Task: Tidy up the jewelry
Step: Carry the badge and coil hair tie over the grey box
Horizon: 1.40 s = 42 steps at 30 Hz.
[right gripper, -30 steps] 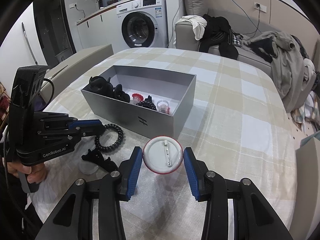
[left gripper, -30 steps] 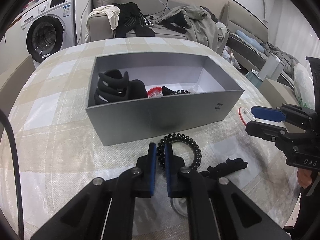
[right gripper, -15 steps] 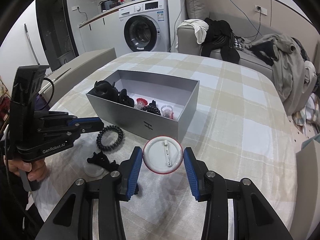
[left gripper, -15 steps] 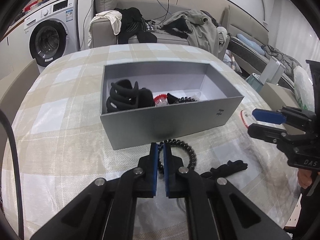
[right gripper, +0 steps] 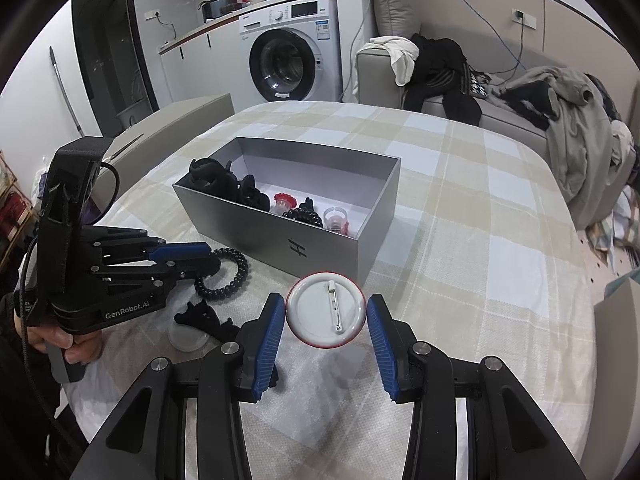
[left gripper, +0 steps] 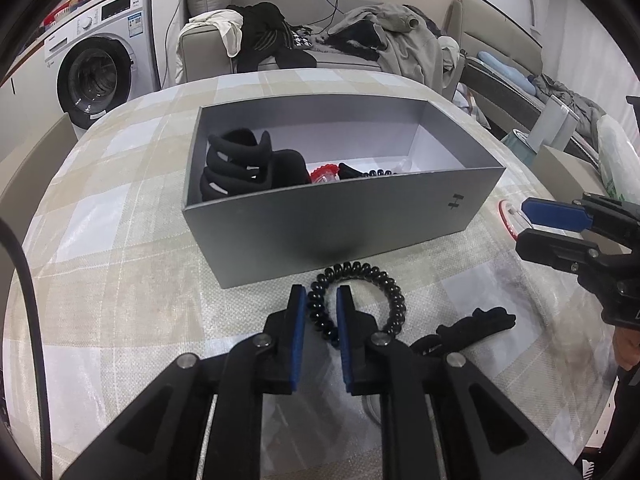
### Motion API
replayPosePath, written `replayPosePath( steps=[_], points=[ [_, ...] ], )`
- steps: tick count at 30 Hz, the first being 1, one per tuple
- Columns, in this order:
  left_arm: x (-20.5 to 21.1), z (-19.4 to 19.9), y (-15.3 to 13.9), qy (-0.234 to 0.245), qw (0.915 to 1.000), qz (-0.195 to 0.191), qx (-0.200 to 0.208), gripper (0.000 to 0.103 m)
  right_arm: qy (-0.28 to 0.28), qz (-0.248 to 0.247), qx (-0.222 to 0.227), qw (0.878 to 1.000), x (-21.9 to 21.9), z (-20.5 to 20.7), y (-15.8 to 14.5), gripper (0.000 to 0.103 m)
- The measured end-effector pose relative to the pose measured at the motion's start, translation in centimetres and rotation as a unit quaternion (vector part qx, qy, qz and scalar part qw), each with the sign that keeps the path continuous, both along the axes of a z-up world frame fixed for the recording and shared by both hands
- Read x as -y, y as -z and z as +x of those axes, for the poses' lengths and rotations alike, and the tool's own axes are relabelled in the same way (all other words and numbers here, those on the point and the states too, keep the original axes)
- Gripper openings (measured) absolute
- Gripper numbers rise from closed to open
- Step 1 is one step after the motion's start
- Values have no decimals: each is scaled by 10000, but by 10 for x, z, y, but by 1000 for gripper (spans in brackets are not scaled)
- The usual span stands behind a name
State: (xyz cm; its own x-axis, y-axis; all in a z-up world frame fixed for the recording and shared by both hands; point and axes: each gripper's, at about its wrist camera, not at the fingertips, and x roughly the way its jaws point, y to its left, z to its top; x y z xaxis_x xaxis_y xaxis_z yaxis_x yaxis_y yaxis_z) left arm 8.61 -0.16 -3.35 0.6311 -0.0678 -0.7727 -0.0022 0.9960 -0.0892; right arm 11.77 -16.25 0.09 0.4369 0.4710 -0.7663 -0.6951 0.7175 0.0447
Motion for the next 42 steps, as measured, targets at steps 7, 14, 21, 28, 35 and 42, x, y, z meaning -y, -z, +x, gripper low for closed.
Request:
replayPosePath(
  steps=[7,14,21,28,35,42],
  points=[
    [0,1,0,-105,9999,119,2,5,9,7,8,10000,1,0,-1,41],
    [-3,-9,-10,-65,9997,-12,216,4,21,74,71,9999,4,0,-5,41],
    [-7,-19,-36,-27,9975,-27,703,4,-82,403,254,9988,3,-8,-18,41],
    [-20,-19,-59,-219,9918,-231,1240,4,-5,855,558,9948,0,-11,-35,41],
    [-31,8,-58,-404,9886,-390,1394,4,319,1091,525,9921,-6,15,-40,41],
    [-27,25,-53,-452,9889,-178,1407,5,387,1071,295,9931,-20,36,-26,41]
  ],
)
